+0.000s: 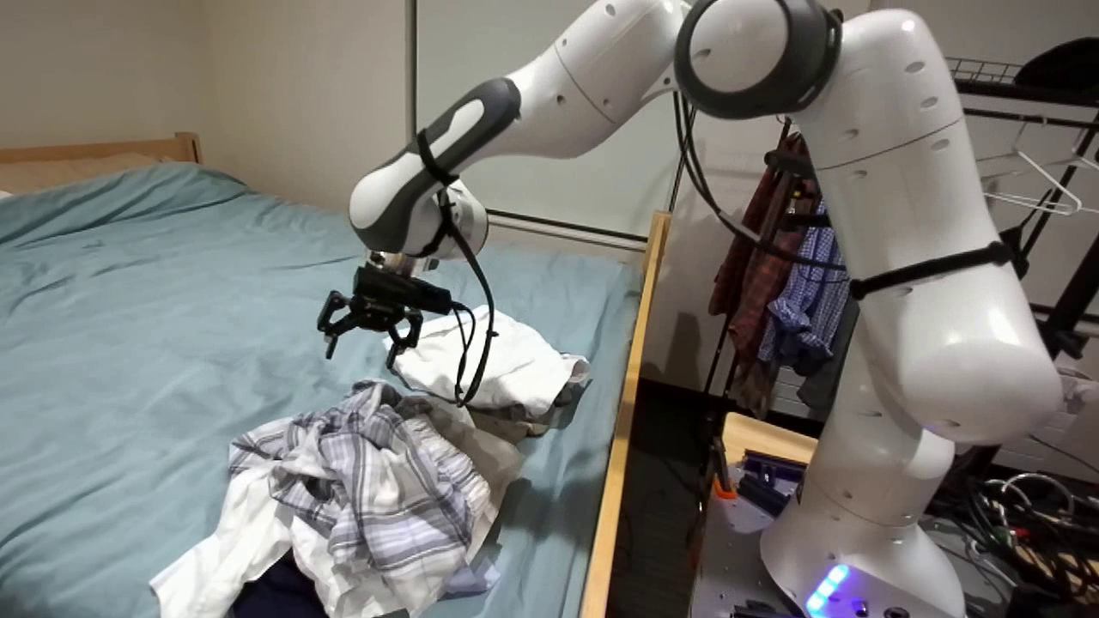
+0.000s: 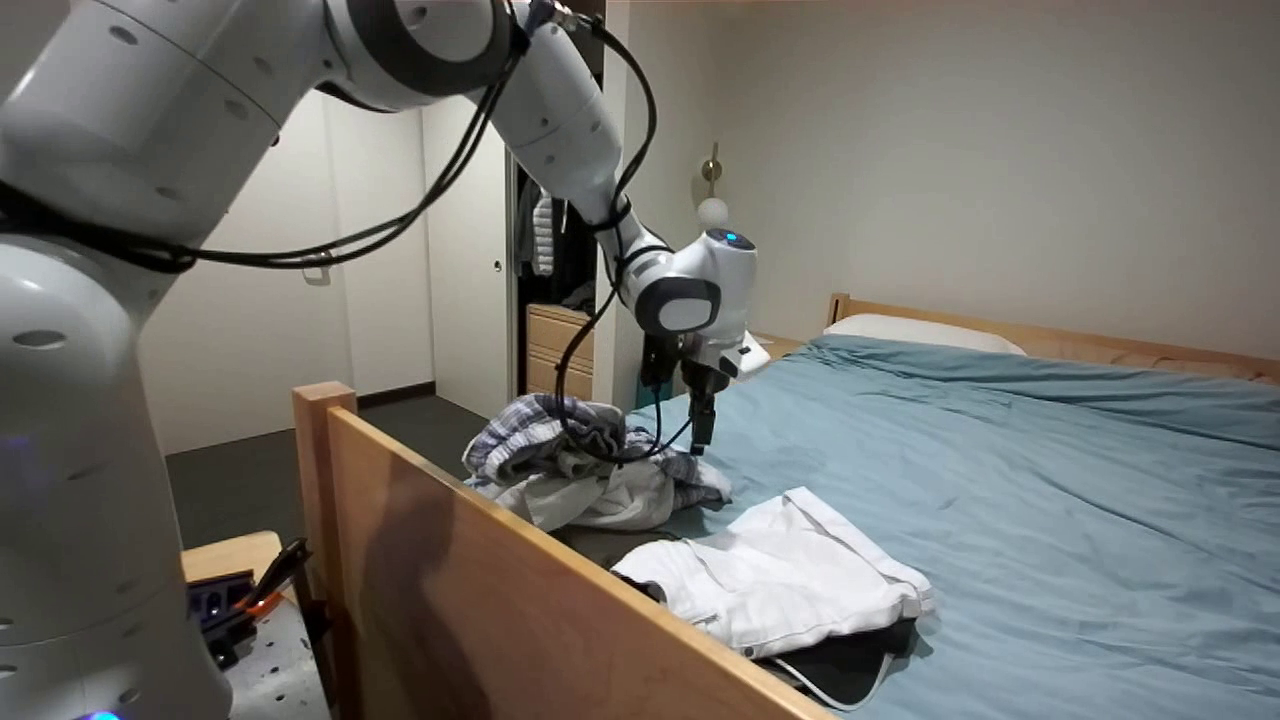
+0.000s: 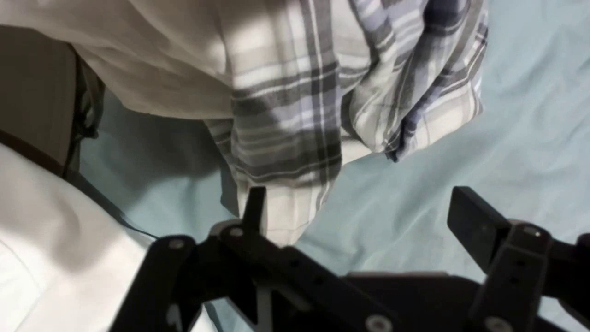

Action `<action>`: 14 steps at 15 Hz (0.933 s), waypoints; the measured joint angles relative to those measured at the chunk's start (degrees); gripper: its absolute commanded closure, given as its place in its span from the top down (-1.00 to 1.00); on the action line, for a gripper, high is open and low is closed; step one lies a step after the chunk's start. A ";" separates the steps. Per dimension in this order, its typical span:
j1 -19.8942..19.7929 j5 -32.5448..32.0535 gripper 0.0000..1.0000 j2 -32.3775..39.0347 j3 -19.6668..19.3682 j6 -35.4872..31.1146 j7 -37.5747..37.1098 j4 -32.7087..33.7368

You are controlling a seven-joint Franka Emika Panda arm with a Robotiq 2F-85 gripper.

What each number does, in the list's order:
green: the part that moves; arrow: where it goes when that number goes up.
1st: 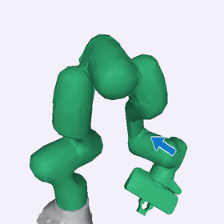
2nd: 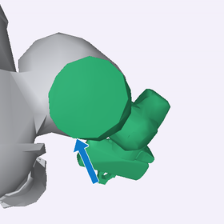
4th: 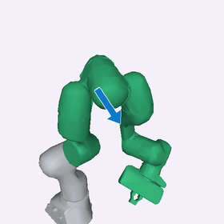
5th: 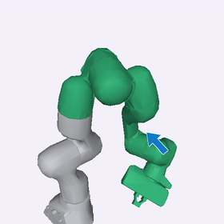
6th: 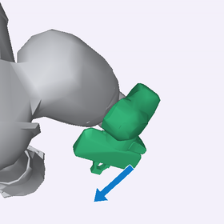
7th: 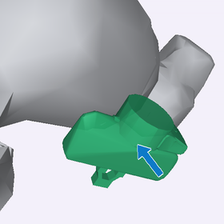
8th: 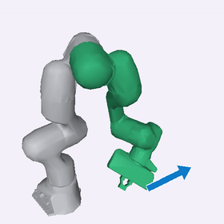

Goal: Move one white object from the right heap to the left, then get the blue-white object and fold it on top of the left heap

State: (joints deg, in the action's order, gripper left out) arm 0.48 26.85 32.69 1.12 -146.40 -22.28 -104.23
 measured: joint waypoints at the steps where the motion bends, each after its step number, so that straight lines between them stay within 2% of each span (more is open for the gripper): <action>1: -0.12 0.00 1.00 2.08 0.00 0.47 -0.20 1.88; 7: -0.55 -0.02 1.00 12.50 -0.10 7.30 -1.73 12.63; 8: -0.55 -0.05 0.63 13.83 -0.11 8.61 -1.85 14.14; 14: -0.41 -0.23 -0.21 18.19 -0.01 13.14 -1.95 19.80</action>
State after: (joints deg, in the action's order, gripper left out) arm 0.07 26.62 50.88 1.11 -133.26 -24.24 -84.43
